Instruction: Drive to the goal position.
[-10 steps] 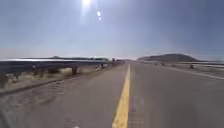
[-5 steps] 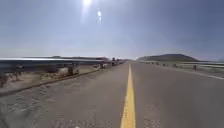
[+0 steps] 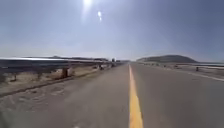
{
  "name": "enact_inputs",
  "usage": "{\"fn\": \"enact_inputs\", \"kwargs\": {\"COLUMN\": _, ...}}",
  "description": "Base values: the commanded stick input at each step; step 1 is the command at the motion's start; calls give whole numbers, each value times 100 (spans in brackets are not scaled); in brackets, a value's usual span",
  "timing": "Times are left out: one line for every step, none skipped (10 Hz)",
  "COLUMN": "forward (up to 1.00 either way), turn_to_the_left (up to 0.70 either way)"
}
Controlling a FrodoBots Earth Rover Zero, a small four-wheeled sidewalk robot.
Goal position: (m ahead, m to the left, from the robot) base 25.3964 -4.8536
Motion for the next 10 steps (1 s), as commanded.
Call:
{"fn": "enact_inputs", "kwargs": {"forward": 85, "turn_to_the_left": 0}}
{"fn": "enact_inputs", "kwargs": {"forward": 85, "turn_to_the_left": -7}}
{"fn": "enact_inputs", "kwargs": {"forward": 85, "turn_to_the_left": -15}}
{"fn": "enact_inputs", "kwargs": {"forward": 85, "turn_to_the_left": -34}}
{"fn": "enact_inputs", "kwargs": {"forward": 85, "turn_to_the_left": -34}}
{"fn": "enact_inputs", "kwargs": {"forward": 85, "turn_to_the_left": -22}}
{"fn": "enact_inputs", "kwargs": {"forward": 85, "turn_to_the_left": -6}}
{"fn": "enact_inputs", "kwargs": {"forward": 85, "turn_to_the_left": 0}}
{"fn": "enact_inputs", "kwargs": {"forward": 85, "turn_to_the_left": 0}}
{"fn": "enact_inputs", "kwargs": {"forward": 85, "turn_to_the_left": 0}}
